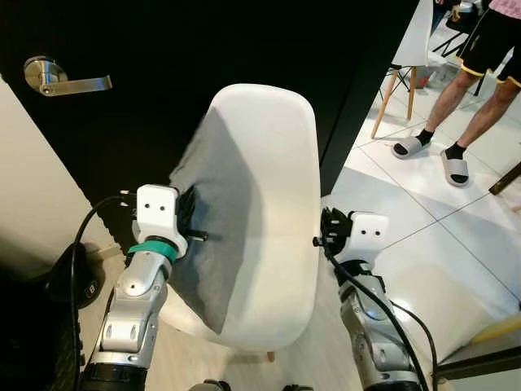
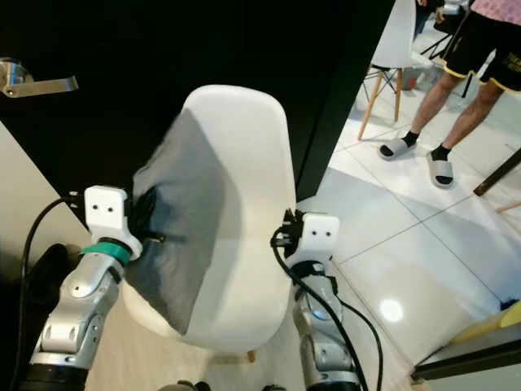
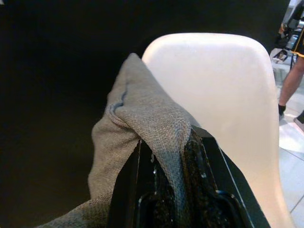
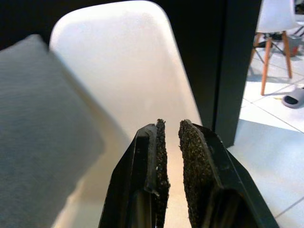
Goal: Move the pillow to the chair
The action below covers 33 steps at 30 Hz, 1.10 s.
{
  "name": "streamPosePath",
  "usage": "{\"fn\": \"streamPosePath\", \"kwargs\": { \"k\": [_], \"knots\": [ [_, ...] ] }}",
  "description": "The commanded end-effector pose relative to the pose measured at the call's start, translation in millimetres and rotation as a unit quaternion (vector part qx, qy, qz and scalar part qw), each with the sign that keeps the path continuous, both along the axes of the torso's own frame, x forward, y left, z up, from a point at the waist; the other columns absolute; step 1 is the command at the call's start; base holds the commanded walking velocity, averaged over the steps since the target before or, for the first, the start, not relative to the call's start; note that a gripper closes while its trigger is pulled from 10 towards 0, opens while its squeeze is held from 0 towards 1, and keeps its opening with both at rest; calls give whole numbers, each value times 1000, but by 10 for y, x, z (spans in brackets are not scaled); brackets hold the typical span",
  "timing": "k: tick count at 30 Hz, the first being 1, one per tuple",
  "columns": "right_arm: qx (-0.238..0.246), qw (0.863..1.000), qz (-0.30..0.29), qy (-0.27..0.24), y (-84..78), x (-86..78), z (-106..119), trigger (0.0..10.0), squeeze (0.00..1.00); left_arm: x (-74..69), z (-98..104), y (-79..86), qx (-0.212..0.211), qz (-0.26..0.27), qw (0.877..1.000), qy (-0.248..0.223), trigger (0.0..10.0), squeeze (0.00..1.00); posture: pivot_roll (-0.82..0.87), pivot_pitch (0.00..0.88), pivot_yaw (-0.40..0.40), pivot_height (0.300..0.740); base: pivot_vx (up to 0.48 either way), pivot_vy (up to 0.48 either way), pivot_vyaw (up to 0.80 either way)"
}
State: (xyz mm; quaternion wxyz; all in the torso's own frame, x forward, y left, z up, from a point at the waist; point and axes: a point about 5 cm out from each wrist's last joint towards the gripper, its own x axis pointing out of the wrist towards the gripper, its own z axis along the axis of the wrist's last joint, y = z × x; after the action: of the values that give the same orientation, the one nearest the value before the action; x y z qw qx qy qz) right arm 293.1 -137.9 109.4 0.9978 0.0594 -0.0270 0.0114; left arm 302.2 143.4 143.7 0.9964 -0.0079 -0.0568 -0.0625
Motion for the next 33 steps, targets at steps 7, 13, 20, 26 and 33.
{"fn": "streamPosePath", "kwargs": {
  "k": [7, 13, 20, 26, 33],
  "knots": [
    [7, 1000, -4, 16, -26, -38, -75, 10000, 0, -8, 98, -56, -9, -14, 999, -33, 10000, 0, 42, 0, 76, 705, 0, 0, 0],
    [4, 1000, -7, 18, -55, -49, -84, 10000, 0, -17, 85, -72, -13, -15, 999, -30, 10000, 0, 38, 4, 71, 685, 0, 0, 0],
    [5, 1000, -9, 22, -61, -62, -95, 10000, 0, -22, 75, -75, -15, -14, 999, -27, 10000, 0, 38, 12, 67, 655, 0, 0, 0],
    [5, 1000, -7, 24, -47, -65, -99, 10000, 0, -33, 68, -83, -16, -15, 999, -25, 10000, 0, 32, 17, 67, 635, 0, 0, 0],
    [4, 1000, -8, 25, -65, -66, -101, 10000, 0, -36, 62, -93, -14, -18, 999, -24, 10000, 0, 32, 20, 69, 615, 0, 0, 0]
  ]
}}
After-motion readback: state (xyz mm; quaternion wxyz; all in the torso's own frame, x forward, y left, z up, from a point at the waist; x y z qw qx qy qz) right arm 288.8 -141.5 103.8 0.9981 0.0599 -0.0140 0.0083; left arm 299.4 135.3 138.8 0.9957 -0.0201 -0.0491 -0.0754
